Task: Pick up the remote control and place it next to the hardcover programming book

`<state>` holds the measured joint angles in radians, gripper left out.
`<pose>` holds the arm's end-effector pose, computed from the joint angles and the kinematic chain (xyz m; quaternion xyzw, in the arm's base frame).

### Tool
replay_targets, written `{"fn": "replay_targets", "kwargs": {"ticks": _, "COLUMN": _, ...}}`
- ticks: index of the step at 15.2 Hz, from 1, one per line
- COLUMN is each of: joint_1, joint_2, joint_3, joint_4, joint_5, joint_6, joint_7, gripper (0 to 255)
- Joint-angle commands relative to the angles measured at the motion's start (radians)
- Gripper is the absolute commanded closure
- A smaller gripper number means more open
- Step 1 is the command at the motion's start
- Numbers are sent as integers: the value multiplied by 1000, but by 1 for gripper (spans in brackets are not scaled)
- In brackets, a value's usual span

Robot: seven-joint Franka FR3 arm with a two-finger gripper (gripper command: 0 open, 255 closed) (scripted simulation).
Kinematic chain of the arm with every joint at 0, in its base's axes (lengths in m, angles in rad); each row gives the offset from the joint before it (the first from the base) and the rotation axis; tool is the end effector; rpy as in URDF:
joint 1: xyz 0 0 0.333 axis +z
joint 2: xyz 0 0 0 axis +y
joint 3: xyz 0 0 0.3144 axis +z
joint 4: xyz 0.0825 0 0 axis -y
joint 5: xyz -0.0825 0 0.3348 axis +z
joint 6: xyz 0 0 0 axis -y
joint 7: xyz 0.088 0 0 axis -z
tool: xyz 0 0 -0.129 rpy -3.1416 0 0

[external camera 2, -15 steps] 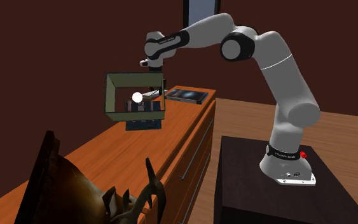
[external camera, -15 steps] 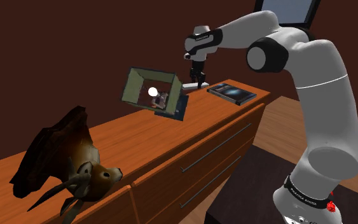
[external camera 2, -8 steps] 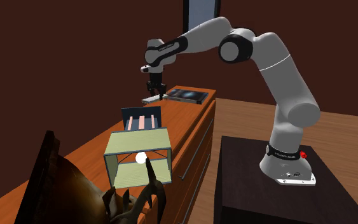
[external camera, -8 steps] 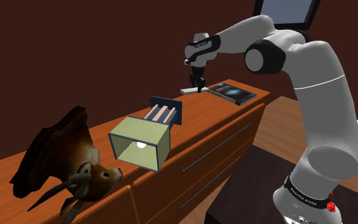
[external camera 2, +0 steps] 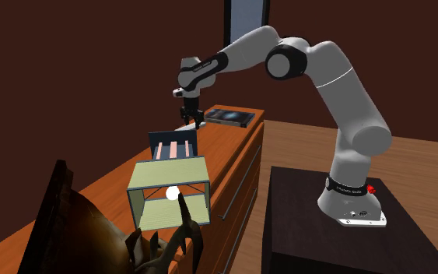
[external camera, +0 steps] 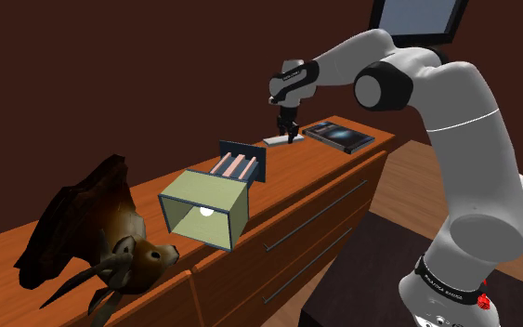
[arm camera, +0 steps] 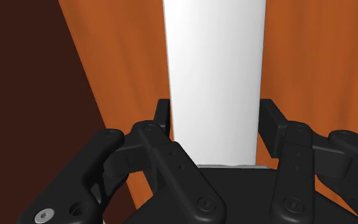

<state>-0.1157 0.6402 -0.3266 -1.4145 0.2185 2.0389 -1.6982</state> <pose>0.6337 -0.2347 0.3385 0.8193 0.5733 0.0061 0.0076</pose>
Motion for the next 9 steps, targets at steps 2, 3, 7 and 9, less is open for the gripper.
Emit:
{"fn": "replay_targets", "kwargs": {"ticks": 2, "joint_1": 0, "joint_2": 3, "joint_3": 1, "joint_4": 0, "joint_5": 1, "joint_6": 3, "joint_7": 0, "gripper": 255}}
{"fn": "replay_targets", "kwargs": {"ticks": 3, "joint_1": 0, "joint_2": 3, "joint_3": 1, "joint_4": 1, "joint_5": 1, "joint_6": 3, "joint_7": 0, "gripper": 255}}
{"fn": "replay_targets", "kwargs": {"ticks": 7, "joint_1": 0, "joint_2": 3, "joint_3": 1, "joint_4": 0, "joint_5": 1, "joint_6": 3, "joint_7": 1, "gripper": 0}}
{"fn": "replay_targets", "kwargs": {"ticks": 9, "joint_1": 0, "joint_2": 3, "joint_3": 1, "joint_4": 1, "joint_5": 1, "joint_6": 3, "joint_7": 1, "gripper": 0}}
